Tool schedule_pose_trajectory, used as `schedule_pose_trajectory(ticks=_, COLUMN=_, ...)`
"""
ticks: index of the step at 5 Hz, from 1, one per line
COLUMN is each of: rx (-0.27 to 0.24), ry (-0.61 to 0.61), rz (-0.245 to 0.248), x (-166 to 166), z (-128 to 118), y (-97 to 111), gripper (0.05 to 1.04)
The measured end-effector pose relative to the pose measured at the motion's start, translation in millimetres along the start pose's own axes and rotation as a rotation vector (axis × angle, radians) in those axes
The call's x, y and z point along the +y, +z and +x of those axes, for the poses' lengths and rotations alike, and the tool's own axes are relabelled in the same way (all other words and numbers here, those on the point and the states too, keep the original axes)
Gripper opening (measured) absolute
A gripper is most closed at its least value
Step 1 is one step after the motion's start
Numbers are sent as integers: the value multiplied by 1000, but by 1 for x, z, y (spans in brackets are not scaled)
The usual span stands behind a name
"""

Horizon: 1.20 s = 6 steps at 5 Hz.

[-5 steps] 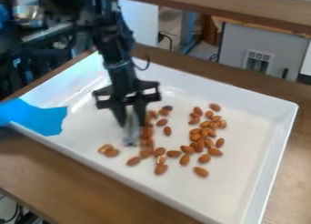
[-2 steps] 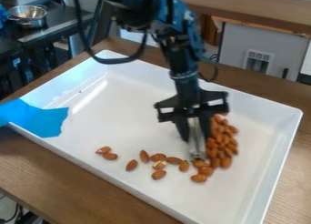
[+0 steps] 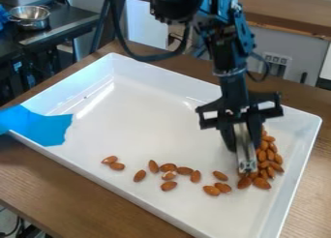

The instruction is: Sweep into pile

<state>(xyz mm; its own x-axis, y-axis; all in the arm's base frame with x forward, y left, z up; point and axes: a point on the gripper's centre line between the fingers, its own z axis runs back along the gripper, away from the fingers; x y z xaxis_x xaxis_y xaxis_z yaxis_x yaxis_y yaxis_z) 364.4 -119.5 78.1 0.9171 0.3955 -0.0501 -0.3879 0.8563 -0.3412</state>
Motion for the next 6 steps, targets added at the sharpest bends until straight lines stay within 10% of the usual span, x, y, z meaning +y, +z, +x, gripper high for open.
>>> schedule_pose_trajectory(ticks=2, rx=-6, ry=18, rz=-65, x=64, z=14, y=71, gripper=375)
schedule_pose_trajectory(ticks=5, rx=70, ry=-273, rz=228, x=209, z=23, y=107, gripper=375)
schedule_pose_trajectory(ticks=6, rx=104, ry=-394, rz=326, x=224, z=6, y=72, gripper=375)
